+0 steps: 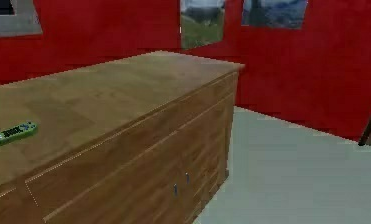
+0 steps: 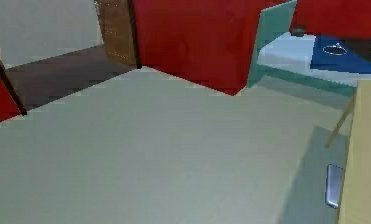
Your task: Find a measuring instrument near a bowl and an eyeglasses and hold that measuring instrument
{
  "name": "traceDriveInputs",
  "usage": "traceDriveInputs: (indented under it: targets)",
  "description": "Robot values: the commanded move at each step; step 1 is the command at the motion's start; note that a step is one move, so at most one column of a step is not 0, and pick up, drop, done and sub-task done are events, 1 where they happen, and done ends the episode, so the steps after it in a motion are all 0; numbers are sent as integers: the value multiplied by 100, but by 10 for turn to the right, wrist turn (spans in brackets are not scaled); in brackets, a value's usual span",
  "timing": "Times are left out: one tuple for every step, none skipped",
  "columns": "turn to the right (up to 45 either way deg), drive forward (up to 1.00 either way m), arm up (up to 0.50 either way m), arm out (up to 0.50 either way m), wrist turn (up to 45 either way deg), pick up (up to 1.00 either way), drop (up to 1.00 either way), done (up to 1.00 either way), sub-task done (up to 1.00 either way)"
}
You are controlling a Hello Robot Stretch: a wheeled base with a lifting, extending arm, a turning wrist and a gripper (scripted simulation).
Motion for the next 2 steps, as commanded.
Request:
traceDriveInputs:
  targets:
    - [450,0,0,0,0,0,0,0,0]
    - [300,0,0,0,0,0,0,0,0]
